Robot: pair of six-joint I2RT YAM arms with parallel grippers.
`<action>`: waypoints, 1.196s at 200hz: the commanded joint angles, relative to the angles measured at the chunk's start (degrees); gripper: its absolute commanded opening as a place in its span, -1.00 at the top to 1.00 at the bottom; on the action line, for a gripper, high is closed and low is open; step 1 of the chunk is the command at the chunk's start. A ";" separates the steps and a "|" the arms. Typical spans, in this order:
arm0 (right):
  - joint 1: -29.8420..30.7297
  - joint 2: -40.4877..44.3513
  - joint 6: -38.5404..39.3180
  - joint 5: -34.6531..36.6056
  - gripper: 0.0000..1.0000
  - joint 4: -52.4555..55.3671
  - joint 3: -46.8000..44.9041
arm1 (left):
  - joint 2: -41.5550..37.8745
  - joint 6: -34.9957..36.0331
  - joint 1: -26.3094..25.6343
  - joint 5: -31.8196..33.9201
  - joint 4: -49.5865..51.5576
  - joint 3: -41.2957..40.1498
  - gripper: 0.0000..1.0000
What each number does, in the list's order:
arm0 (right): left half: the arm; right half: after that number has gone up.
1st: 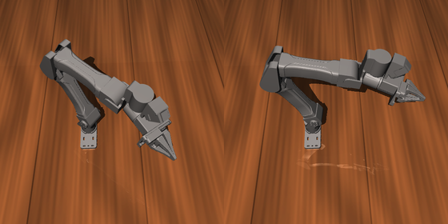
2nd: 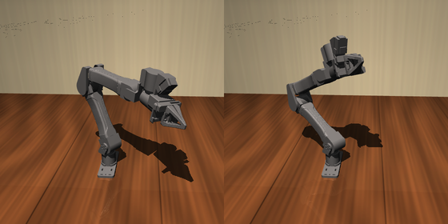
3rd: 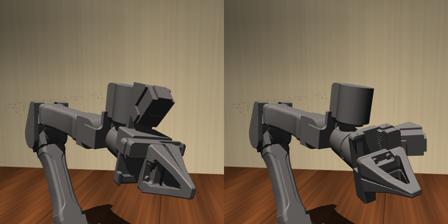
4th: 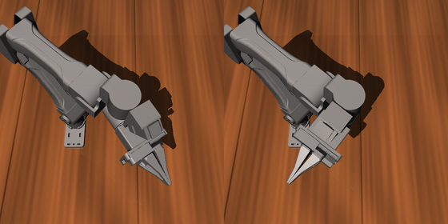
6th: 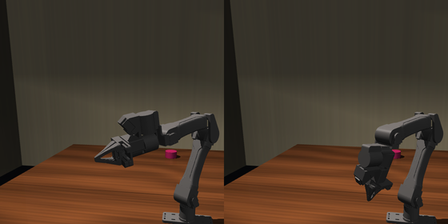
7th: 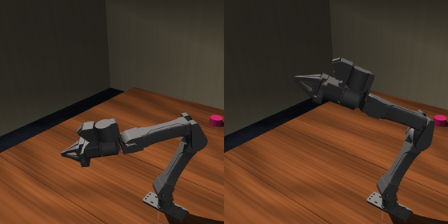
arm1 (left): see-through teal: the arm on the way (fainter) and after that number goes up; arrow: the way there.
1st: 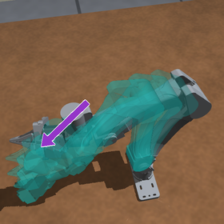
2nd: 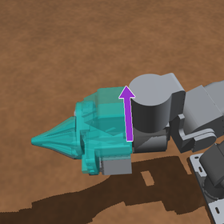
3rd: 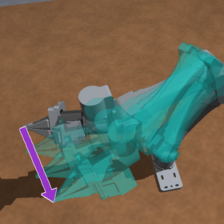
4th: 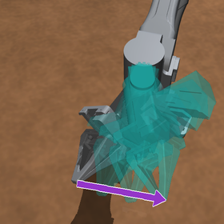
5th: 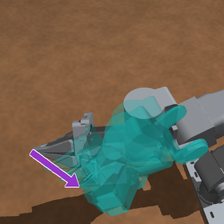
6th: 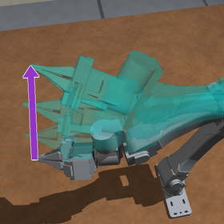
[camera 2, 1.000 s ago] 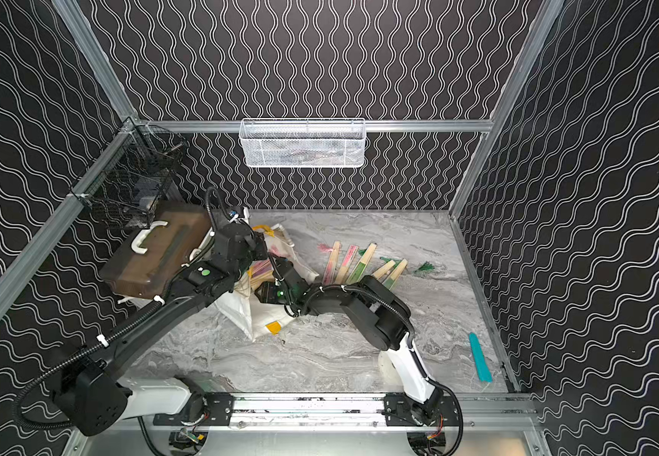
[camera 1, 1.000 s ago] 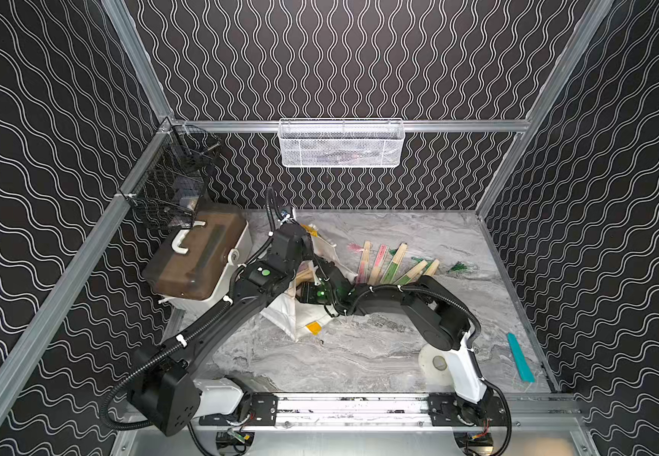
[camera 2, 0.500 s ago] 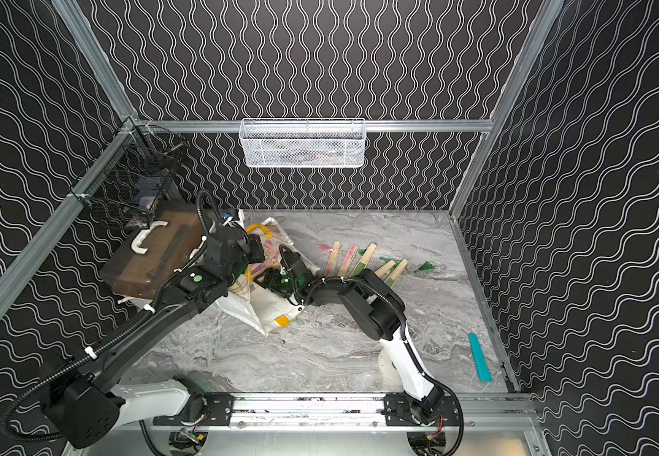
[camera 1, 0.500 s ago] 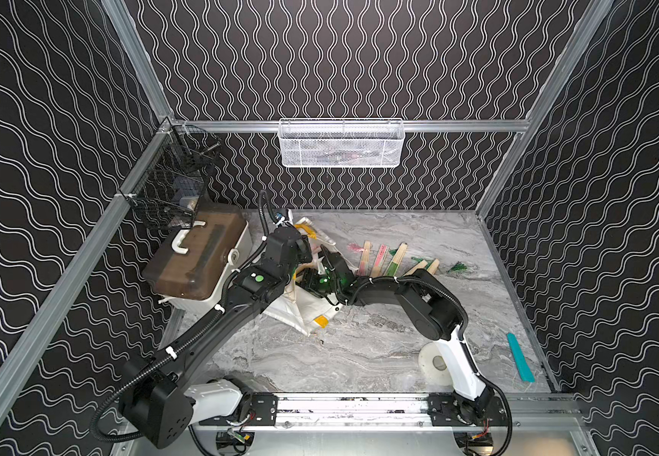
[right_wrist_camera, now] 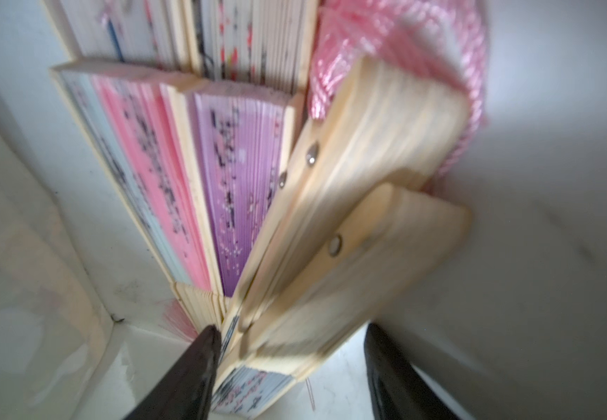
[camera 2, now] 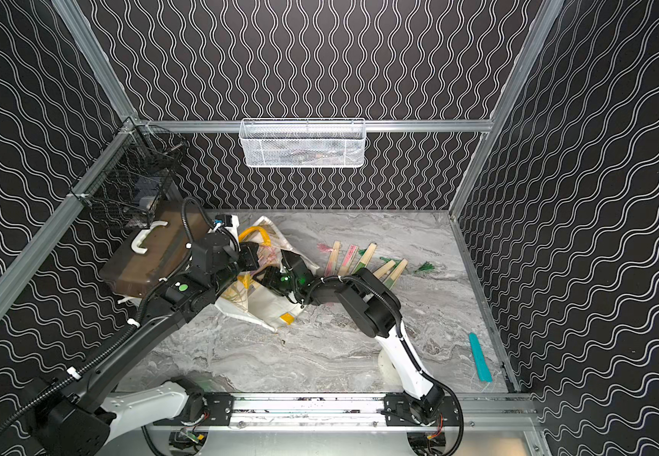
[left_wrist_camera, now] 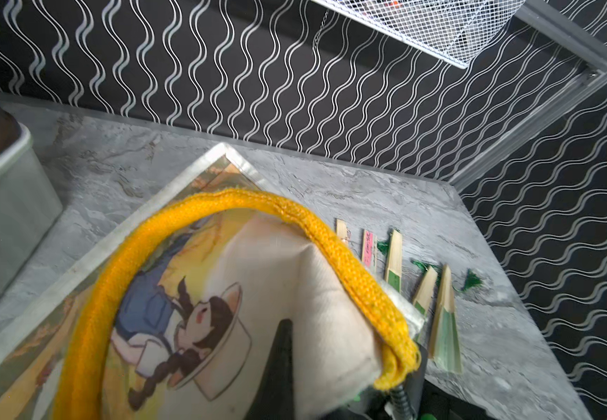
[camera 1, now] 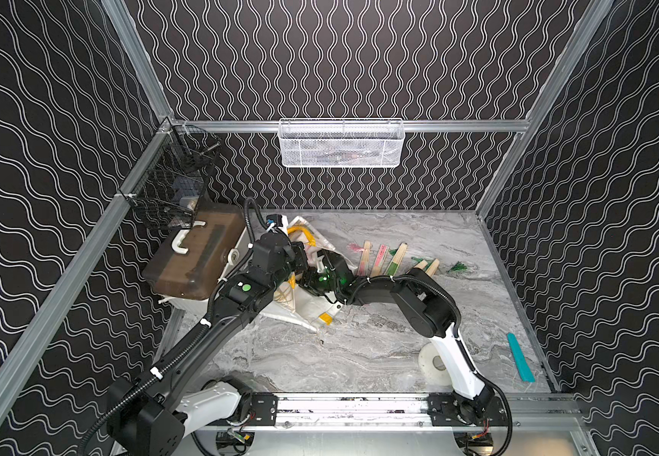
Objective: Take out the folding fans from the tote bags
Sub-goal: Pick up the folding fan from the canvas bag.
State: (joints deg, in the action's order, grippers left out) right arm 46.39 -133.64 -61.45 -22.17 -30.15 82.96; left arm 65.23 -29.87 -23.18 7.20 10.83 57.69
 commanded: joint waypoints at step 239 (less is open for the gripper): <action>2.07 11.92 11.36 3.05 0.40 -1.58 -8.91 | 1.50 -2.16 0.90 5.88 -4.56 -3.70 1.00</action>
State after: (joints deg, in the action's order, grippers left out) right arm 47.75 -123.74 -54.08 -20.62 -29.02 74.96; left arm 66.15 -33.04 -22.41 9.04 7.31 52.69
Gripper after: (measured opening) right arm 0.300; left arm 0.064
